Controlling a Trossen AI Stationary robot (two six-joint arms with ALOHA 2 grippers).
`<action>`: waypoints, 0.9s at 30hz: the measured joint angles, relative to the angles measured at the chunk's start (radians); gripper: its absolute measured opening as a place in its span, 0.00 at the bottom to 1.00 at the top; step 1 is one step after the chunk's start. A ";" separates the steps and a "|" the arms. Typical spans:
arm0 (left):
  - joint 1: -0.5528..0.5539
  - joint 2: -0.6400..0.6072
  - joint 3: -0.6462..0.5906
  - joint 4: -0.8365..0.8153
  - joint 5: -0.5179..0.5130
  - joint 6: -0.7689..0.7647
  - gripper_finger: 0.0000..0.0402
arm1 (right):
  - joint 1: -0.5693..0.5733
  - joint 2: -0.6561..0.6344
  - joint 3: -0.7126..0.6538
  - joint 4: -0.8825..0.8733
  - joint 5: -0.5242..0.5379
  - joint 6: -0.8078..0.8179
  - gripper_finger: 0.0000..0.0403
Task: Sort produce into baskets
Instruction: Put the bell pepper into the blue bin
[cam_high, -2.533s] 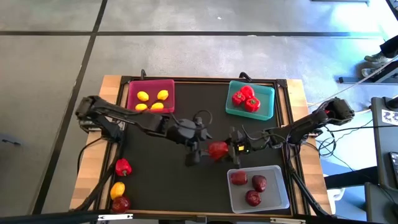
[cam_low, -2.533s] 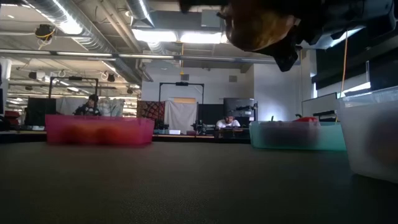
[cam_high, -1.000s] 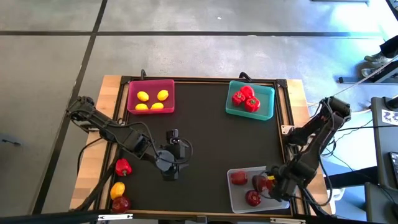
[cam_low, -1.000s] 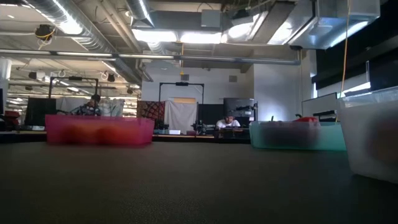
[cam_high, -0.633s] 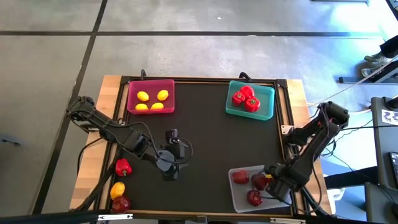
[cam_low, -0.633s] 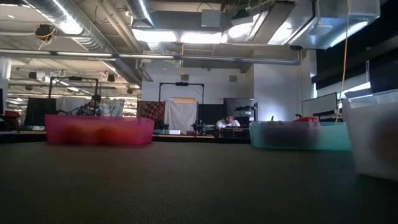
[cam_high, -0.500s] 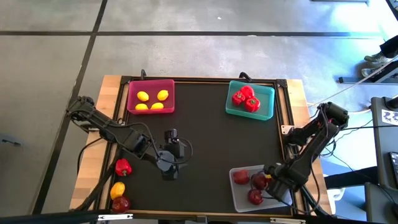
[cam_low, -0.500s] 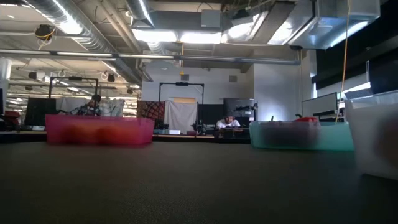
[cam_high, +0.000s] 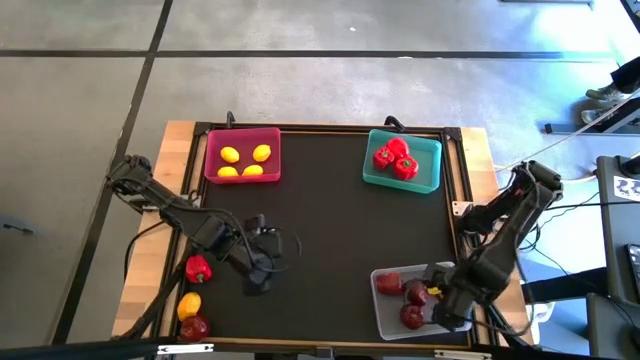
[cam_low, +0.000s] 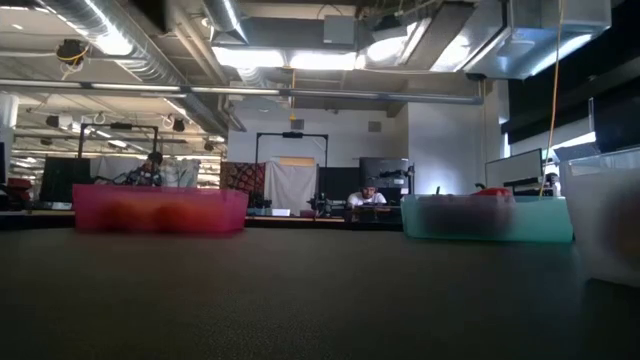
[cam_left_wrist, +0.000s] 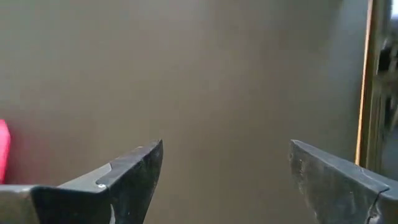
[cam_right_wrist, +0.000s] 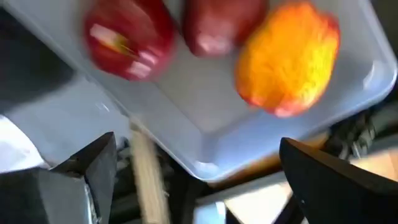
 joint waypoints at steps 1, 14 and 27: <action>-0.011 0.000 0.000 -0.037 0.021 -0.035 0.84 | 0.000 -0.001 0.031 -0.006 0.058 -0.011 0.89; -0.172 0.000 -0.014 -0.344 0.158 -0.434 0.84 | 0.000 -0.001 0.160 0.076 0.838 -0.421 0.89; -0.206 0.001 -0.343 -0.273 0.522 -0.561 0.84 | 0.000 0.000 0.158 0.075 0.897 -0.444 0.89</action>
